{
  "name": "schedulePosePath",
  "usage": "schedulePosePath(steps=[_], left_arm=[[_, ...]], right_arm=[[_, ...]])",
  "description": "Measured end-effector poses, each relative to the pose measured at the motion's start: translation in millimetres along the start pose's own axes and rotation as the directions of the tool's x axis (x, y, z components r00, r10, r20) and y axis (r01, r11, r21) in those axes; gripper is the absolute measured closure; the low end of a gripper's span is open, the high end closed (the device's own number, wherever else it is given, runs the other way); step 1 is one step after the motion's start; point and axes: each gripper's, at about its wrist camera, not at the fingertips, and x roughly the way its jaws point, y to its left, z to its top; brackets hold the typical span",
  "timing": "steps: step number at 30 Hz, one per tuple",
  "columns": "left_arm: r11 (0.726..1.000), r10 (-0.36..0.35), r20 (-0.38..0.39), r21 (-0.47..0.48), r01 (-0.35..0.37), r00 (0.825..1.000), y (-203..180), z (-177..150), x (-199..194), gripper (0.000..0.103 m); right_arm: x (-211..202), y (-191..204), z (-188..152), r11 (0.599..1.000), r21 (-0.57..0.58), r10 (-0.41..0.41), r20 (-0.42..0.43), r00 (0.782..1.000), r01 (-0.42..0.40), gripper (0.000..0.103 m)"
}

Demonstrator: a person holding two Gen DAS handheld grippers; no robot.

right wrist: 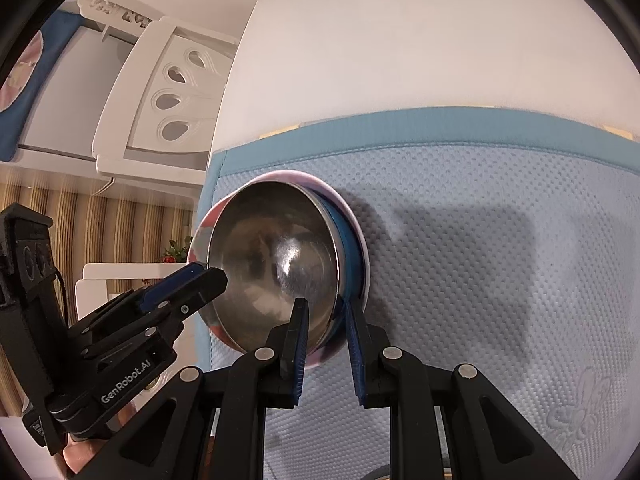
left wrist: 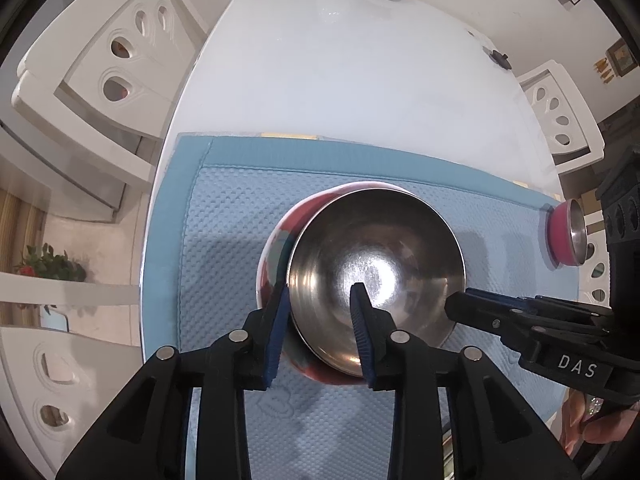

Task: Organize plates and bowls
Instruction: 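Lower the steel bowl into the pink bowl and open the right gripper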

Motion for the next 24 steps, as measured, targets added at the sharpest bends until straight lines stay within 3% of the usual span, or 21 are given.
schedulePosePath(steps=[10, 12, 13, 14, 15, 16, 17, 24], left_arm=[[1.000, 0.004, 0.016, 0.004, -0.004, 1.000, -7, -8, -15, 0.070], [1.000, 0.005, 0.017, 0.007, -0.005, 1.000, -8, -10, -17, 0.065], [1.000, 0.009, 0.019, 0.009, -0.009, 1.000, -10, -10, -18, 0.055], [1.000, 0.013, 0.023, 0.009, -0.013, 1.000, -11, -11, -19, 0.040], [1.000, 0.017, 0.031, 0.006, -0.017, 0.999, -11, -12, -21, 0.034], [1.000, 0.021, 0.045, 0.004, -0.022, 0.999, -12, -13, -23, 0.028], [1.000, 0.027, 0.051, 0.007, -0.027, 0.998, -13, -13, -25, 0.027], [0.998, 0.057, 0.053, 0.026, -0.059, 0.997, -31, -22, -33, 0.027]], right_arm=[[-14, 2, -13, 1.000, 0.011, -0.006, 0.017, 1.000, 0.006, 0.085], [-17, 1, -16, 1.000, 0.018, -0.010, 0.020, 1.000, 0.010, 0.085], [-19, 0, -18, 1.000, 0.023, -0.011, 0.020, 1.000, 0.011, 0.085], [-20, -1, -20, 1.000, 0.027, -0.013, 0.017, 1.000, 0.012, 0.081], [-21, -2, -21, 0.999, 0.031, -0.017, 0.014, 1.000, 0.017, 0.075], [-23, -3, -23, 0.999, 0.036, -0.026, 0.015, 1.000, 0.025, 0.055], [-27, -4, -27, 0.999, 0.035, -0.030, 0.028, 0.999, 0.029, 0.042], [-49, -18, -46, 0.999, 0.045, -0.028, 0.058, 0.998, 0.026, 0.039]])
